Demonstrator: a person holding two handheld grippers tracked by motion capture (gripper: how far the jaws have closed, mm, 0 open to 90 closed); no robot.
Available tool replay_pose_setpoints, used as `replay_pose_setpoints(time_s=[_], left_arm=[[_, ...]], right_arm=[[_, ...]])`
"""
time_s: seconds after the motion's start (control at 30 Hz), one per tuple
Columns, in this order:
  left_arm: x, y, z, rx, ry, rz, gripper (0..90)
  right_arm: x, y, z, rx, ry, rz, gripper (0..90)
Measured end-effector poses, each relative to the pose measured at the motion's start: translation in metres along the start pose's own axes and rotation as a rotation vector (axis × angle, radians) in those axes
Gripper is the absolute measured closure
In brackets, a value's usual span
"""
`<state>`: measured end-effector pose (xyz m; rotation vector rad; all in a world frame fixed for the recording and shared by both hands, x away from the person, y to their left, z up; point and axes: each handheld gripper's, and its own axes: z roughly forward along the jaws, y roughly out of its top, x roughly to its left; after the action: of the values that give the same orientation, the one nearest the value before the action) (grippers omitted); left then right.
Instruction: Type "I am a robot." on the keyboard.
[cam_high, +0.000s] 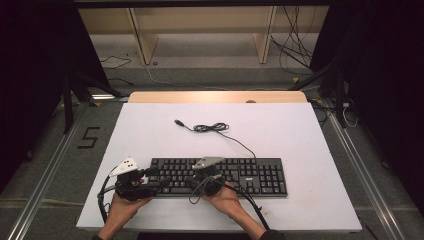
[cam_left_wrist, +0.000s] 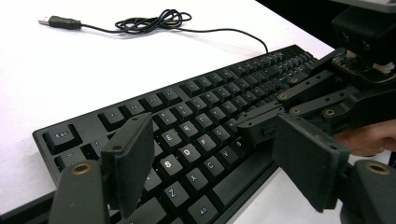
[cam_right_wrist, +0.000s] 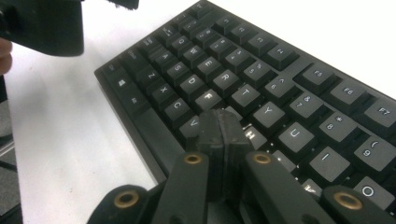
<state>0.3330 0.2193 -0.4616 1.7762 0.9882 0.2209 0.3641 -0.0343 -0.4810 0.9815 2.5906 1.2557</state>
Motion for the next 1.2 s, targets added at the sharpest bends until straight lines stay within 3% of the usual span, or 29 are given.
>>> replay_pose_setpoints(time_s=[0.17, 0.27, 0.5, 0.63, 0.87, 1.2], left_arm=[[0.000, 0.000, 0.001, 0.002, -0.002, 0.000, 28.9], [-0.001, 0.000, 0.001, 0.001, -0.002, -0.001, 28.9], [-0.001, 0.000, 0.002, 0.006, -0.006, 0.002, 28.9], [-0.001, 0.000, 0.002, 0.005, -0.008, 0.004, 28.9], [-0.001, 0.000, 0.002, 0.004, -0.010, 0.004, 28.8], [-0.001, 0.000, 0.002, 0.002, -0.014, 0.005, 28.6]], right_arm=[[0.001, -0.003, 0.003, 0.016, -0.009, -0.005, 90.0], [0.004, -0.005, 0.005, -0.003, -0.013, -0.014, 90.0], [0.002, -0.004, 0.003, -0.002, -0.005, 0.004, 90.0], [0.000, -0.002, -0.003, -0.032, 0.009, 0.021, 86.5], [-0.007, 0.002, -0.015, -0.092, 0.016, 0.049, 72.6], [-0.022, 0.007, -0.031, -0.117, -0.008, 0.089, 47.1]])
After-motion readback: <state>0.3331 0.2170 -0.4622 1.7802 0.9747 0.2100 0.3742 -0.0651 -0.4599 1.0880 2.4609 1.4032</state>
